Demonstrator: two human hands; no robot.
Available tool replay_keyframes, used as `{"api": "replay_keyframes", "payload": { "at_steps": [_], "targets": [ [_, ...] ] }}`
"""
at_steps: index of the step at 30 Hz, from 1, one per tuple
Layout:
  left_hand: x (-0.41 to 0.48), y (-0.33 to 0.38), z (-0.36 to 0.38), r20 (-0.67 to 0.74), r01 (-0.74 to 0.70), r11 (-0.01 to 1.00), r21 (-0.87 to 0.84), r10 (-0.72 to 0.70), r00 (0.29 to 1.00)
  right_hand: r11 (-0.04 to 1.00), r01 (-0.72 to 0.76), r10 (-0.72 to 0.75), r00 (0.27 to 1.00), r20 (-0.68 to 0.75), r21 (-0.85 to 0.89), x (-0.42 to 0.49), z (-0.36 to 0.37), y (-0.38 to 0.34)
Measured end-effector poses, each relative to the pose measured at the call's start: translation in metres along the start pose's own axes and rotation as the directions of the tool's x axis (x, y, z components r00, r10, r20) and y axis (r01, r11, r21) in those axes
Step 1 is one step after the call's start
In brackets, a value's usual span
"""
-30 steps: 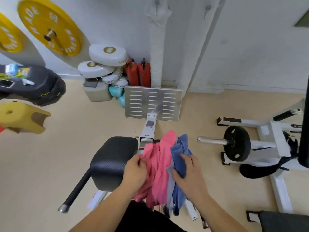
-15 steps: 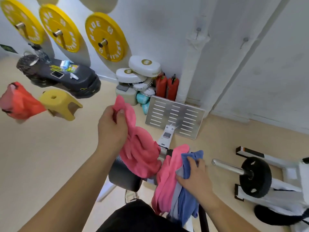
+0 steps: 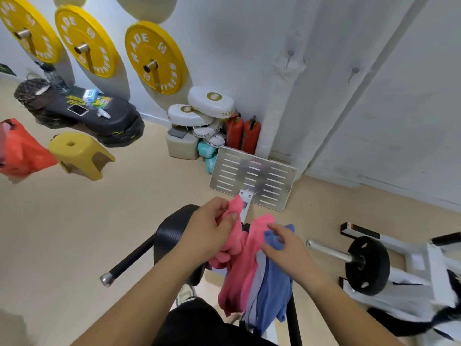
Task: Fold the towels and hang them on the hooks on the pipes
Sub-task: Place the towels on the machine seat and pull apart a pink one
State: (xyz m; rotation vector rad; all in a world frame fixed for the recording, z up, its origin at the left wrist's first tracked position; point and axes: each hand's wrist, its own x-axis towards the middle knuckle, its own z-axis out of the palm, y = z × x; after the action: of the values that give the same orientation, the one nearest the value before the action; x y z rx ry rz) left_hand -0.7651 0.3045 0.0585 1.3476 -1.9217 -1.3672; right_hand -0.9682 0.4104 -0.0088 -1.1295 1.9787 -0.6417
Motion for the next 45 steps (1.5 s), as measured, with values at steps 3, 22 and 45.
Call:
{"api": "replay_keyframes", "payload": {
  "at_steps": [3,22,45],
  "targets": [
    [-0.003,0.009,0.007,0.063,-0.074,0.997,0.022,0.073,0.995,0.964,0.166,-0.166,0.986,-0.015,0.208,-0.010,-0.019,-0.043],
    [0.030,0.029,-0.098,0.066,-0.177,0.968,0.180,0.167,0.984,0.862,0.411,-0.229,0.837,-0.496,0.296,0.023,-0.080,-0.193],
    [0.068,0.092,-0.136,0.162,-0.381,0.922,0.071,0.367,0.916,0.845,0.253,-0.071,0.926,-0.372,0.470,-0.006,-0.022,-0.234]
  ]
}}
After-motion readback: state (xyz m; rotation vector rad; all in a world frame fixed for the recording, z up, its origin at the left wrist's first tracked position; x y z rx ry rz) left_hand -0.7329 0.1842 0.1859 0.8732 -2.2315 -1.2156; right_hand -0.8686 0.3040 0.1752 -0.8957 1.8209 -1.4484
